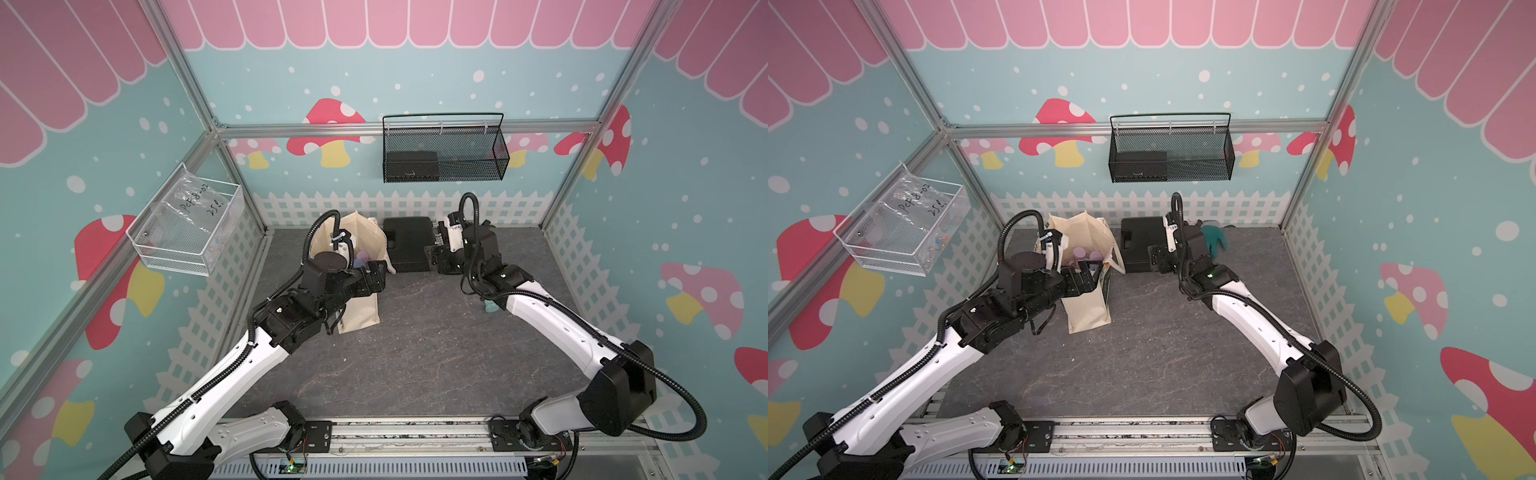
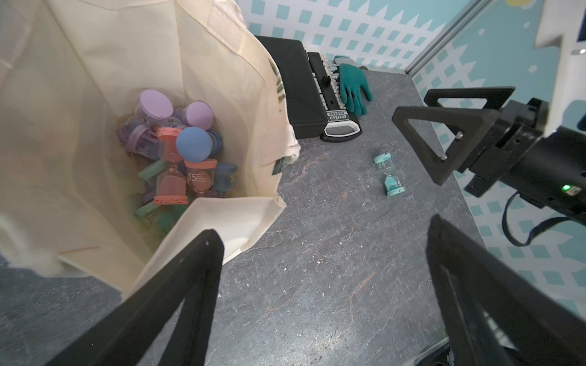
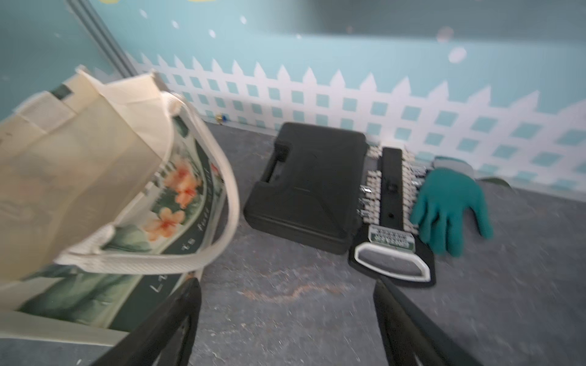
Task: Put the hourglass into the canvas bag
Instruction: Place the hourglass in the canvas bag, then pick up the hourglass from the center of the board.
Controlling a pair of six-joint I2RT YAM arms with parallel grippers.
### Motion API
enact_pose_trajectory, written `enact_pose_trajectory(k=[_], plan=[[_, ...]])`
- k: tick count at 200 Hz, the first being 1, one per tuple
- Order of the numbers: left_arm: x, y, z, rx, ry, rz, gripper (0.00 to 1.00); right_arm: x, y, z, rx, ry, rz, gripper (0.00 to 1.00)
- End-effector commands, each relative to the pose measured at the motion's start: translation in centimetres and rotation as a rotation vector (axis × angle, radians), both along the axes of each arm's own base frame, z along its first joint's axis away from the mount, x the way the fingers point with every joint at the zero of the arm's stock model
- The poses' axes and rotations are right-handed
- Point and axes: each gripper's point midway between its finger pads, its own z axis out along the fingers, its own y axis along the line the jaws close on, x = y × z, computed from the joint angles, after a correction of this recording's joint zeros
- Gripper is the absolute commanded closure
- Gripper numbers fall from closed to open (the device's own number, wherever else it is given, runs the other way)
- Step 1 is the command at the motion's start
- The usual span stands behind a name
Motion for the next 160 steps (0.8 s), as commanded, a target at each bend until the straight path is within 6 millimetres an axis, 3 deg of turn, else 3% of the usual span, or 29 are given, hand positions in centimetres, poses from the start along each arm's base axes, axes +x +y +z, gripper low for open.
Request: enact_pose_trajectory(k=[1,41,86,111,160], plan=[[0.1,-1.8,-0.3,-0.050,-0.009,-0.029,0.02,-0.7,-2.7,-2.4,0.013,0.048,-0.092,0.11],[0.0,-4.0,-2.4,-0.034,0.007,-0.071,0.02,-1.4,-8.0,-8.3,-0.017,0.161,-0.232,0.09],[-0.4,-6.8,-4.1,0.001,0.005,-0.140,0.01,-2.2,-13.1,-13.0,-0.060,0.253,-0.373,0.05],[-0.6,-8.4,-5.0,0.002,0.010,-0.177,0.01,-2.7,-14.6,-15.4,-0.066,0.311,-0.411,0.04],[-0.7,-10.5,-6.4,0.019,0.024,-0.217,0.01,-2.9,-15.5,-18.9,-0.041,0.393,-0.421,0.04]])
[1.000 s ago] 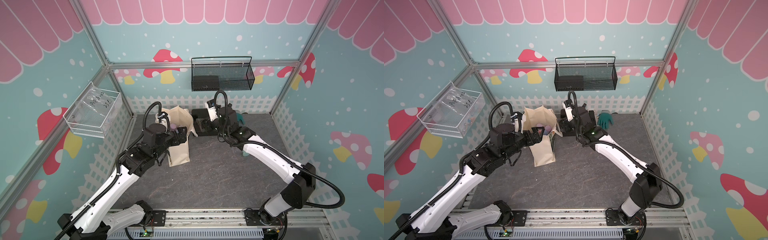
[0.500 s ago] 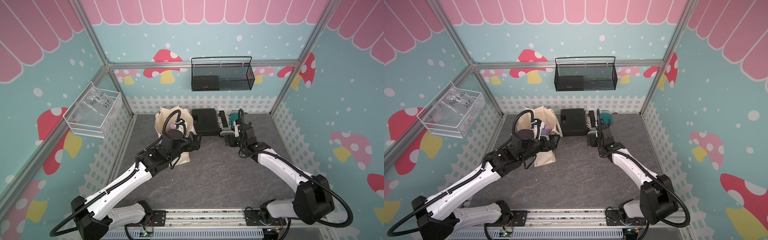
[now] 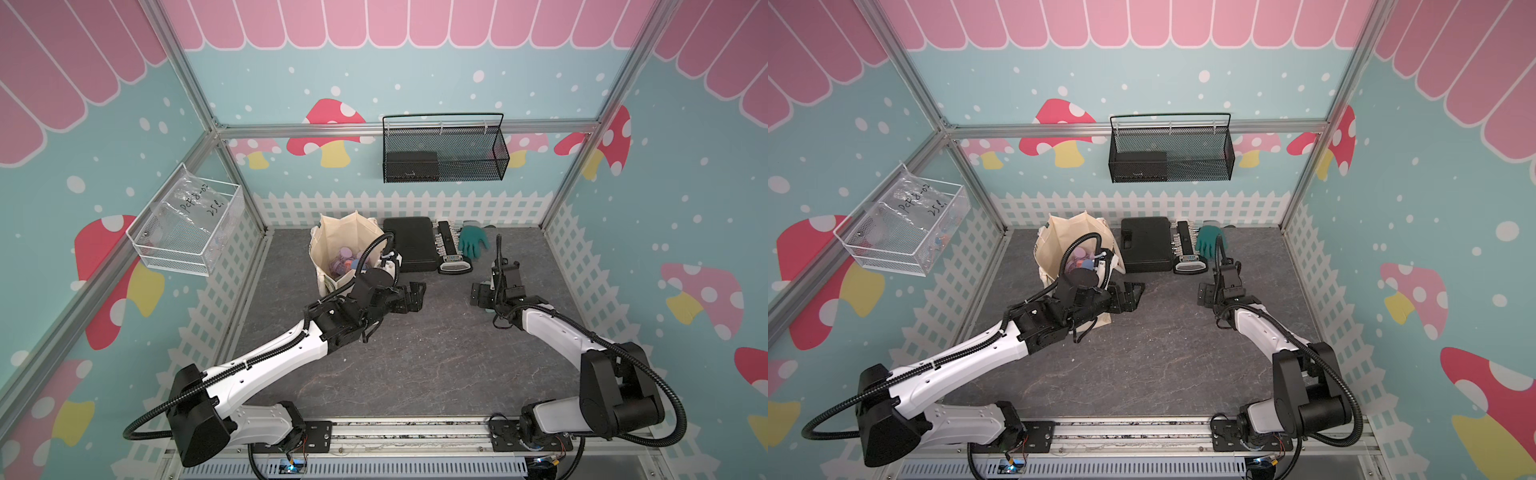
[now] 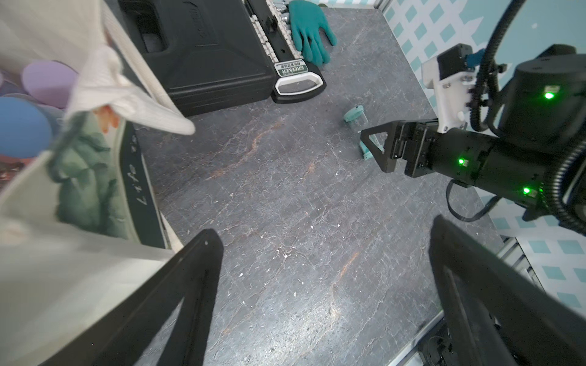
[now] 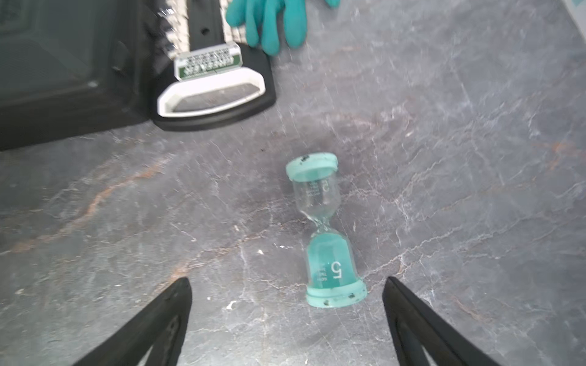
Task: Put the hourglass into the canvas bag
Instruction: Pick up the hourglass from the center of the board.
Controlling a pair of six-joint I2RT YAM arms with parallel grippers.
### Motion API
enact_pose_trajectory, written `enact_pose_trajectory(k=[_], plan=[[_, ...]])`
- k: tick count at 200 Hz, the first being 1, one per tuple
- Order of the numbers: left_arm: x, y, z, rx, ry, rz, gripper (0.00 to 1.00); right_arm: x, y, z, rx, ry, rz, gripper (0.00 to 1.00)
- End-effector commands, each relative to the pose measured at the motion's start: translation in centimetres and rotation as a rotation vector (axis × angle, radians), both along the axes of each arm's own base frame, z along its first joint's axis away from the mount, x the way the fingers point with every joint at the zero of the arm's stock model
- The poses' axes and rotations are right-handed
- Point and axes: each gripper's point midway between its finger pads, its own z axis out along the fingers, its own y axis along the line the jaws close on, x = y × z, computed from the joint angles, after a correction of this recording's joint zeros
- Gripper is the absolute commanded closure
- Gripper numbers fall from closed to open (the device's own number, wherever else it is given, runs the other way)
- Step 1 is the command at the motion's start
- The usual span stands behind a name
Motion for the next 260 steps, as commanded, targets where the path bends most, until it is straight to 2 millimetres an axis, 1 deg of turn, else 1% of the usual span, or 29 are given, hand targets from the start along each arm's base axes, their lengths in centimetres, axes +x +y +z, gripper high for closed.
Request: enact_pose_trajectory(k=[1,31,65,81,124,167,196,205,236,260], plan=[[0.0,-1.1,0.3,-0.016,-0.021,-0.023,0.01,0.1,-0.1,-1.5,0.033,0.020,-0.013,0.04],[0.2,-1.7,-0.1,-0.015,-0.011,-0.027,0.01,0.0,-0.3,-3.4,0.052,0.068,-0.011,0.06],[0.5,-2.1,-0.6,-0.007,-0.006,-0.024,0.01,0.1,0.2,-5.1,0.064,0.110,0.011,0.12],[0.6,-2.3,-0.7,-0.010,-0.002,-0.027,0.01,0.0,0.3,-5.5,0.064,0.123,0.016,0.17],[0.6,-2.6,-1.0,-0.005,0.003,-0.033,0.01,0.0,0.3,-6.7,0.056,0.152,0.018,0.26],[0.8,-2.5,-1.0,-0.001,-0.002,-0.028,0.01,0.2,0.3,-7.3,0.051,0.168,0.018,0.35],[0.8,-2.5,-1.1,0.004,-0.002,-0.026,0.01,0.4,0.6,-7.7,0.062,0.180,0.028,0.41],[0.8,-2.5,-1.1,0.005,-0.001,-0.025,0.01,0.5,0.6,-7.6,0.062,0.177,0.026,0.42],[0.9,-2.4,-1.1,0.009,-0.005,-0.021,0.01,0.6,0.7,-7.3,0.068,0.160,0.034,0.50],[0.9,-2.3,-1.1,0.009,-0.007,-0.014,0.01,0.9,1.1,-6.6,0.083,0.139,0.052,0.59]])
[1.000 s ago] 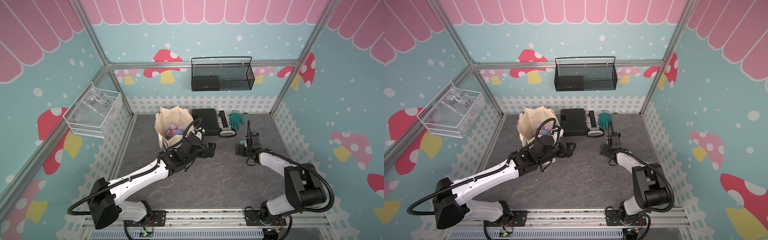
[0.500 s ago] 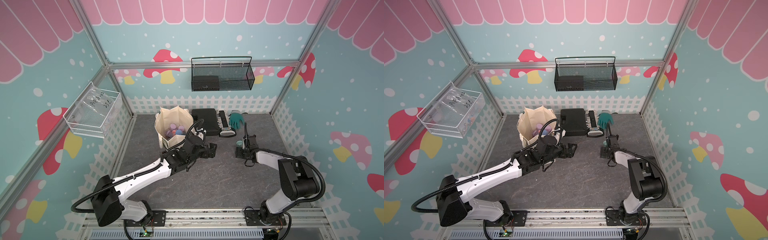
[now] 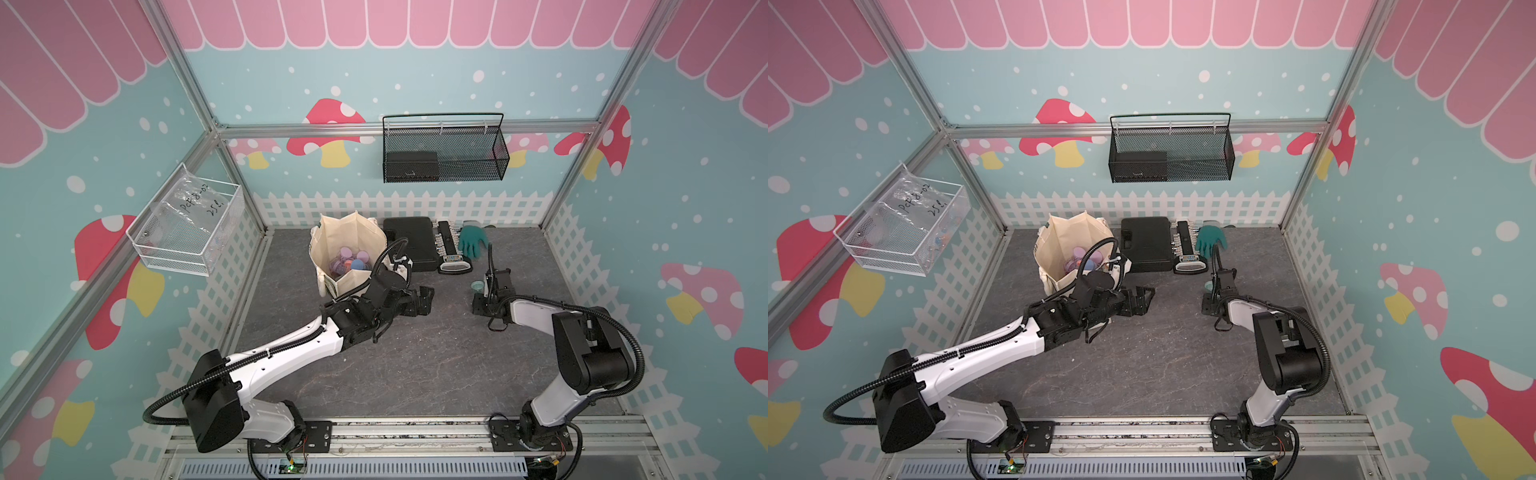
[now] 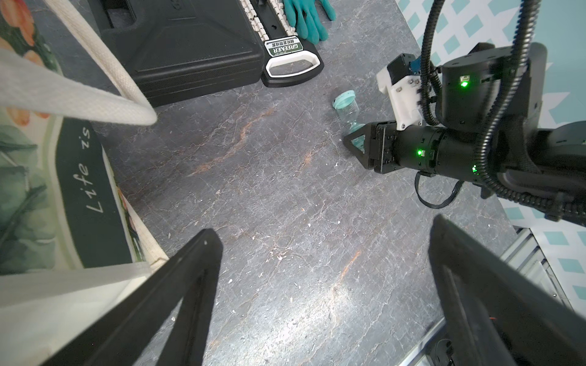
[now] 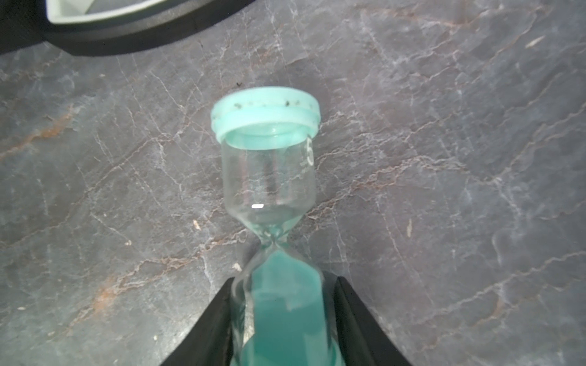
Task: Put the hourglass into the canvas bag
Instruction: Pick up the hourglass from the center of the board, then place the hourglass in the canvas bag.
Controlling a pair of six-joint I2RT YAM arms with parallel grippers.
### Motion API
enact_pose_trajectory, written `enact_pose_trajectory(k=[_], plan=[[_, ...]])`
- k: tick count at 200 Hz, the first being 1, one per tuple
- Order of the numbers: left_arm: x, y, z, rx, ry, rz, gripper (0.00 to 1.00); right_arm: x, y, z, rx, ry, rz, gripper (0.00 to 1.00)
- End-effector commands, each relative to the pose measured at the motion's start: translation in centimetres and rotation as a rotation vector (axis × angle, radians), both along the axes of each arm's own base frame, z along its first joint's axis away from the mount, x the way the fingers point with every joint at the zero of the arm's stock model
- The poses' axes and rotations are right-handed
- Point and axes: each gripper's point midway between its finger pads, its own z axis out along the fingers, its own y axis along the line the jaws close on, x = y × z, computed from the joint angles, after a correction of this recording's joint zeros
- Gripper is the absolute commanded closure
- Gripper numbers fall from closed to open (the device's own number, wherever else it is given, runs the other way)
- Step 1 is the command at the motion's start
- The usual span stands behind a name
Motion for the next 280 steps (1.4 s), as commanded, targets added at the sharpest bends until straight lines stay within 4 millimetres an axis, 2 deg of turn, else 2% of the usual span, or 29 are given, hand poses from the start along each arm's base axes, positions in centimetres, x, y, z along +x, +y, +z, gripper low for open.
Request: enact_pose_trajectory(k=[1,32,89,136,169,197,235,280], plan=[[0.4,-0.4,1.2,-0.015,-0.031,0.006,0.01,0.2,0.5,0.5,0.025,-0.013,0.015,0.59],[0.5,-0.3,1.5,-0.010,-0.040,0.010,0.01,0.5,1.5,2.2,0.078,-0.073,0.049,0.67],[0.5,0.5,2.7,0.002,-0.064,0.029,0.01,0.5,3.7,5.4,0.196,-0.156,0.130,0.72],[0.5,1.9,4.4,0.035,-0.091,0.058,0.01,0.4,6.1,10.8,0.294,-0.278,0.226,0.73],[0.6,3.6,5.7,0.071,-0.110,0.095,0.01,0.4,8.1,14.6,0.305,-0.342,0.292,0.73],[0.6,5.5,6.8,0.092,-0.139,0.140,0.01,0.3,10.8,18.2,0.313,-0.408,0.370,0.73],[0.5,8.4,8.0,0.111,-0.148,0.200,0.01,-0.3,15.7,23.1,0.315,-0.506,0.487,0.73],[0.4,11.4,8.6,0.125,-0.153,0.260,0.01,-0.4,21.2,27.8,0.339,-0.600,0.616,0.73]])
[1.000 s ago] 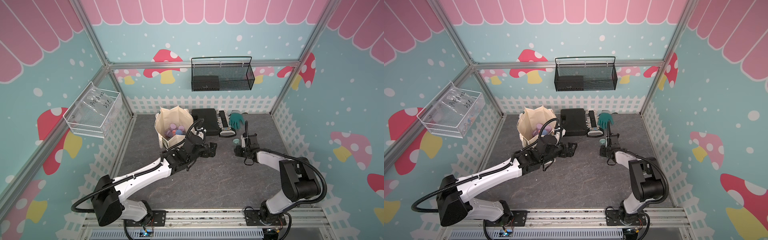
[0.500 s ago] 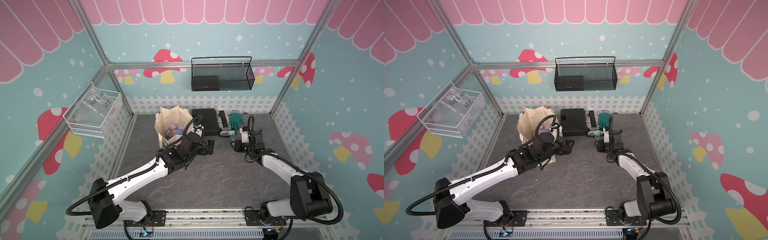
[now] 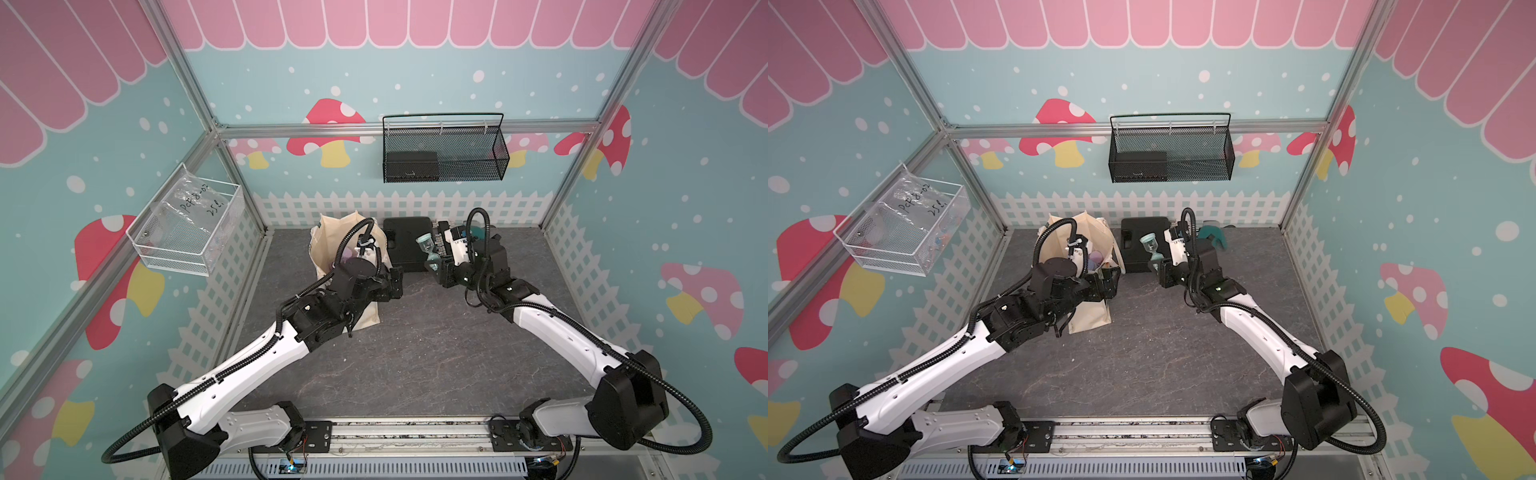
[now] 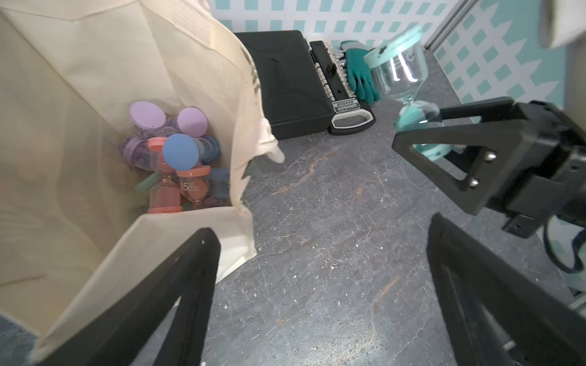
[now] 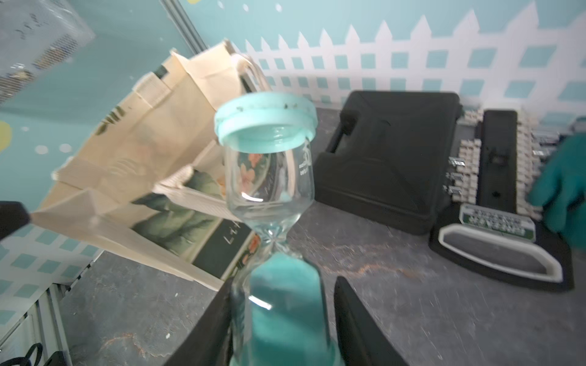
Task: Put the hourglass into the canvas bag
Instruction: Place the hourglass in the canvas bag.
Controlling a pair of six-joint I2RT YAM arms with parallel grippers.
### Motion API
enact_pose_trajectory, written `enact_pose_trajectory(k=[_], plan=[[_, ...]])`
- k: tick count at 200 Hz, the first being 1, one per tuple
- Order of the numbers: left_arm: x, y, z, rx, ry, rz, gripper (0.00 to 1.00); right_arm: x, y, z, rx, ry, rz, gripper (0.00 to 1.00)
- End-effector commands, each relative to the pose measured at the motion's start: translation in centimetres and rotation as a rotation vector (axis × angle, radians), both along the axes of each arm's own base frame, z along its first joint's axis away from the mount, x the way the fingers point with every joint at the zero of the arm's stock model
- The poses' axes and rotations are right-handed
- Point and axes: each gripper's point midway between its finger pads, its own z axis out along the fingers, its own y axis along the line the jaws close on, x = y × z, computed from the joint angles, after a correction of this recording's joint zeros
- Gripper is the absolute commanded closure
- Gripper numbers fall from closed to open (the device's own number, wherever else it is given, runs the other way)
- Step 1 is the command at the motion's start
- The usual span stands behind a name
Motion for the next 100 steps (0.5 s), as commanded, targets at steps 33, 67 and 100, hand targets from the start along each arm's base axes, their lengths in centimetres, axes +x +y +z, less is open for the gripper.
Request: enact_pose_trajectory(k=[33,67,100], plan=[[-0.3,3.8,0.9,0.043,-0.008,0.088,0.01,0.4,6.2,5.1,0.000,-0.155,0.124,0.73],[-0.5,5.0,0.2,0.048,0.003,0.124,0.01,0.8,10.1,6.1,-0.020,-0.206,0.197,0.73],[-0.6,5.9,-0.7,0.049,0.019,0.148,0.01,1.6,13.2,5.8,-0.054,-0.232,0.238,0.73]])
